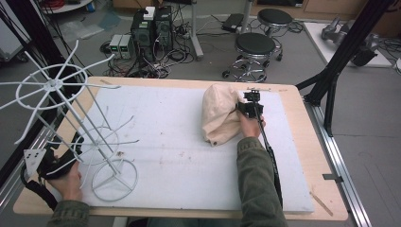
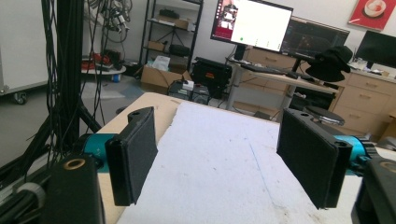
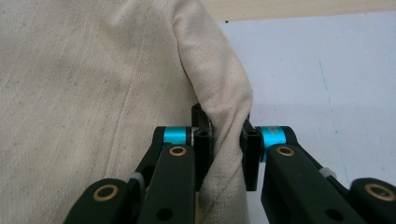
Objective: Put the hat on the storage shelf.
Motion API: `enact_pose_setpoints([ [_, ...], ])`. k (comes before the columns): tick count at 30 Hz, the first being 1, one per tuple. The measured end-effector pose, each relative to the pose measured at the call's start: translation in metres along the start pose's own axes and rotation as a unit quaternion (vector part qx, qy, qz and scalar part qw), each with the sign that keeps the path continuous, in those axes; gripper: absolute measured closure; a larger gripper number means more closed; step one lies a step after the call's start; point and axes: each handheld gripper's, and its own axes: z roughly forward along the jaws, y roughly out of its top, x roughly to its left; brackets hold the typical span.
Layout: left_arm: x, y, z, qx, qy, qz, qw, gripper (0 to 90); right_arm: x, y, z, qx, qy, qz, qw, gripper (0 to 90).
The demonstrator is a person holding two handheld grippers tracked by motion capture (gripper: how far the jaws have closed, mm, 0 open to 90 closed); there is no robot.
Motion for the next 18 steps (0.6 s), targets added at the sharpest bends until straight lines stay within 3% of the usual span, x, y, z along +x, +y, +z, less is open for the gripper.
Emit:
enact_pose_setpoints([
  [10, 0.0, 0.001, -0.002, -0.004, 0.003, 0.0, 1.0, 28.6, -0.004, 0.002, -0.012, -0.024, 0.036, 0.008, 0.999, 80.6],
  [18, -0.002, 0.001, -0.002, -0.003, 0.0, 0.0, 1.0, 28.5, 0.002, 0.013, -0.04, -0.079, 0.095, 0.002, 0.9923, 78.8],
])
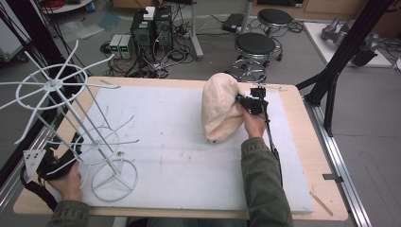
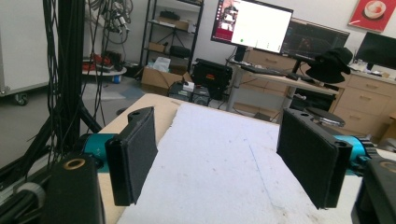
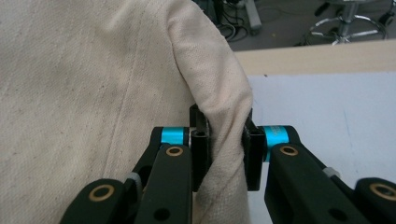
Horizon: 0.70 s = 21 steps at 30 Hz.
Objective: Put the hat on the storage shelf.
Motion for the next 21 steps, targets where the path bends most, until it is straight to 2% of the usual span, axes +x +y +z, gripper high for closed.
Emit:
enact_pose_setpoints([
  [8, 0.0, 0.0, 0.0, 0.002, 0.0, -0.003, 1.0, 28.6, 0.012, 0.011, -0.024, -0.038, 0.049, 0.006, 0.9981, 78.7],
  [10, 0.001, -0.001, 0.0, 0.002, 0.0, -0.003, 1.0, 28.6, 0.014, 0.012, -0.028, -0.042, 0.065, 0.015, 0.9969, 78.6],
  [17, 0.004, 0.0, -0.001, -0.001, 0.009, -0.014, 0.9999, 28.8, 0.021, 0.017, -0.041, -0.059, 0.103, 0.01, 0.9929, 78.3],
  [21, 0.005, 0.001, -0.002, -0.003, 0.01, -0.018, 0.9998, 28.7, 0.029, 0.02, -0.054, -0.074, 0.128, 0.012, 0.9889, 78.2],
])
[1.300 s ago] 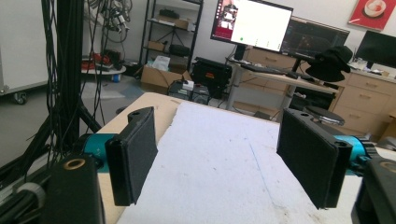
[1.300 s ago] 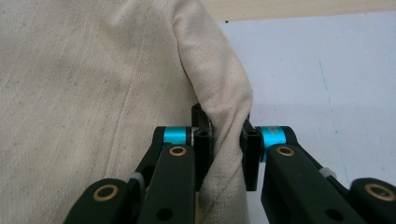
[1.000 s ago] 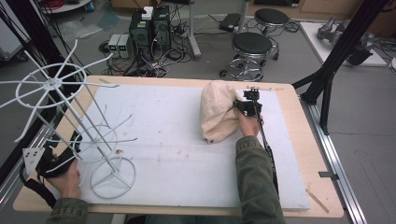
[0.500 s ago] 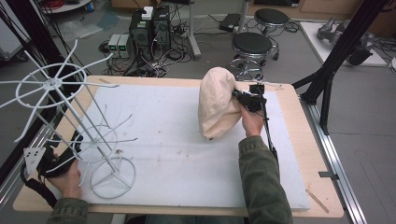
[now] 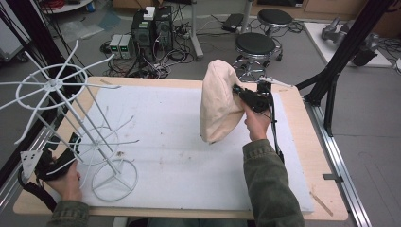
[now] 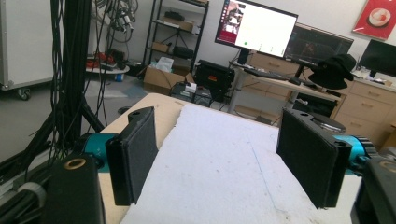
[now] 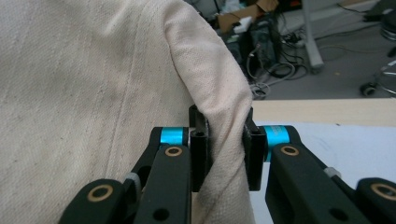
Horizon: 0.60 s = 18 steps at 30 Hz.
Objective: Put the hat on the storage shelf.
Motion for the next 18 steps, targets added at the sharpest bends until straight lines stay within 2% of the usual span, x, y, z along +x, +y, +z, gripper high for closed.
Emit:
enact_pose_setpoints([
  [4, -0.002, 0.0, 0.0, -0.001, -0.004, -0.001, 1.0, 28.8, 0.011, 0.006, -0.012, -0.017, 0.032, 0.004, 0.9993, 78.2],
  [9, -0.003, 0.0, 0.0, 0.0, -0.006, 0.001, 1.0, 28.8, 0.021, 0.015, -0.022, -0.03, 0.055, -0.02, 0.9978, 77.9],
  [11, -0.002, 0.0, 0.0, 0.0, -0.006, 0.0, 1.0, 28.7, 0.025, 0.018, -0.026, -0.039, 0.072, -0.026, 0.9963, 77.9],
  [15, -0.002, 0.0, 0.0, 0.0, -0.005, -0.005, 1.0, 28.8, 0.032, 0.024, -0.036, -0.061, 0.14, -0.033, 0.9878, 77.9],
  [18, -0.004, -0.001, 0.001, 0.004, -0.008, -0.005, 0.9999, 28.8, 0.038, 0.027, -0.041, -0.068, 0.173, -0.037, 0.9819, 77.9],
])
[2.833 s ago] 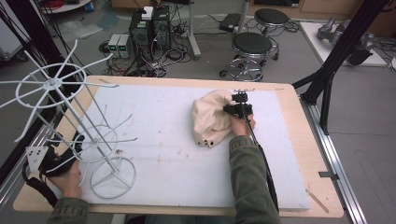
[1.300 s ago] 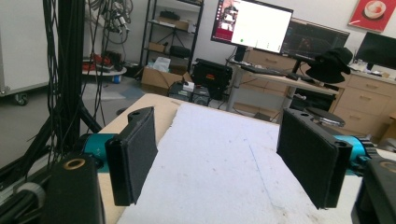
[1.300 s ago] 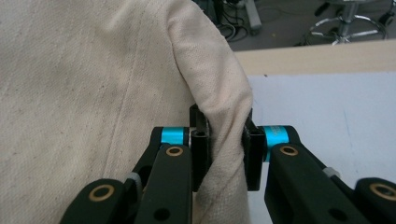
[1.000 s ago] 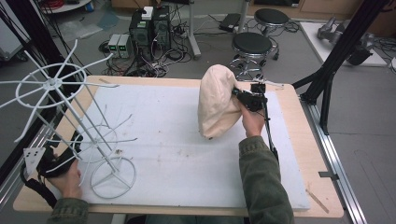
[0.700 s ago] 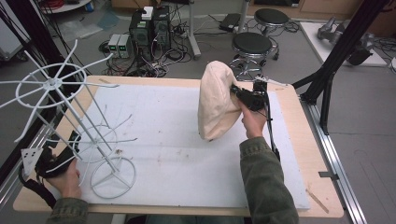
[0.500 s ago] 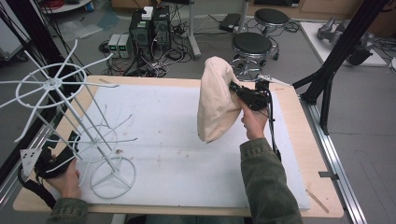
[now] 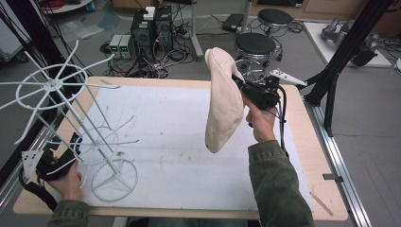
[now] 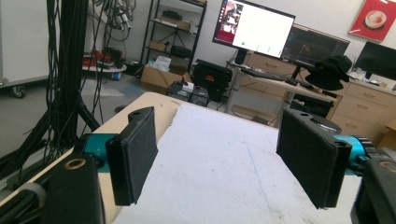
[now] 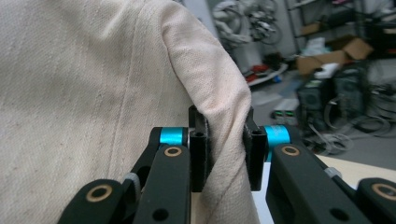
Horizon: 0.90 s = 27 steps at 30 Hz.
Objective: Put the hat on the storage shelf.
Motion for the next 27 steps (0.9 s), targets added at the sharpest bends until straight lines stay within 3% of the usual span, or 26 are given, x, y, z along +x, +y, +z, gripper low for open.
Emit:
enact_pose_setpoints([
  [16, -0.006, 0.0, 0.001, -0.004, -0.012, 0.001, 0.9999, 28.8, 0.055, 0.031, 0.009, 0.01, 0.066, -0.054, 0.9963, 77.0],
  [27, -0.007, 0.0, 0.001, -0.003, -0.016, 0.001, 0.9999, 28.8, 0.085, 0.049, 0.017, 0.012, 0.081, -0.081, 0.9933, 76.6],
])
